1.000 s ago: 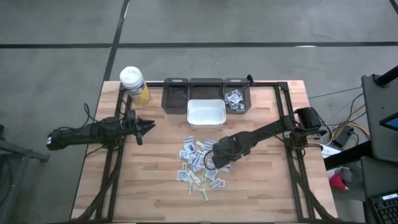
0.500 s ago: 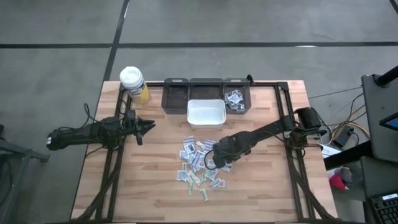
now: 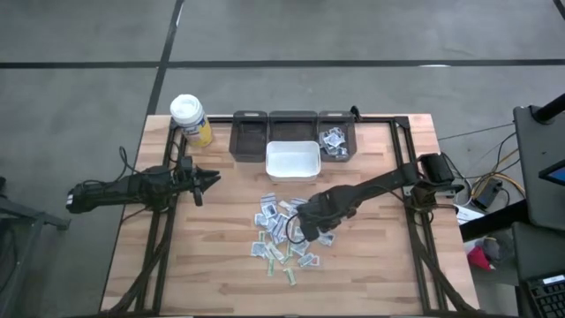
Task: Pick & Place First Aid Supplies
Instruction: Put the blue alcohol pad into the right black bin
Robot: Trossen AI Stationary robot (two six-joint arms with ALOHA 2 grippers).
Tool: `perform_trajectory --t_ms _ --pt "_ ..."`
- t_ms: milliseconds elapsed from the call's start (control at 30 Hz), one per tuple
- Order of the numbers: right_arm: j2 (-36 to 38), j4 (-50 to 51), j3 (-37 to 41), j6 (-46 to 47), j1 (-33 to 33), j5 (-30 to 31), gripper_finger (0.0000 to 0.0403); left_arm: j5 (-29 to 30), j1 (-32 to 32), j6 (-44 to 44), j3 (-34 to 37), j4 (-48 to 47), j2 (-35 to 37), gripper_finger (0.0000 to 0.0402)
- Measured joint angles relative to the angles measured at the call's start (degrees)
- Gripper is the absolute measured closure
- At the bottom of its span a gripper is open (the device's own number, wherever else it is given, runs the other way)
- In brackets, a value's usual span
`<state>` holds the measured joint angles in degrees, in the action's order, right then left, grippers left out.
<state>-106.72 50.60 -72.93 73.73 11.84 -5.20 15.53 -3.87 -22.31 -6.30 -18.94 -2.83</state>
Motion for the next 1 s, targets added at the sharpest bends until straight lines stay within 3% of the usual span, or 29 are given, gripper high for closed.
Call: perform_trajectory --t_ms 467,1000 --pt "0.1 13.0 -8.7 -8.0 0.7 -4.8 0.0391 0.0 0.0 0.0 0.0 0.0 0.0 0.0307" --pt "0.2 33.7 -21.9 -3.2 -2.2 17.6 0.039 0.0 0.0 0.0 0.0 0.0 0.0 0.0307"
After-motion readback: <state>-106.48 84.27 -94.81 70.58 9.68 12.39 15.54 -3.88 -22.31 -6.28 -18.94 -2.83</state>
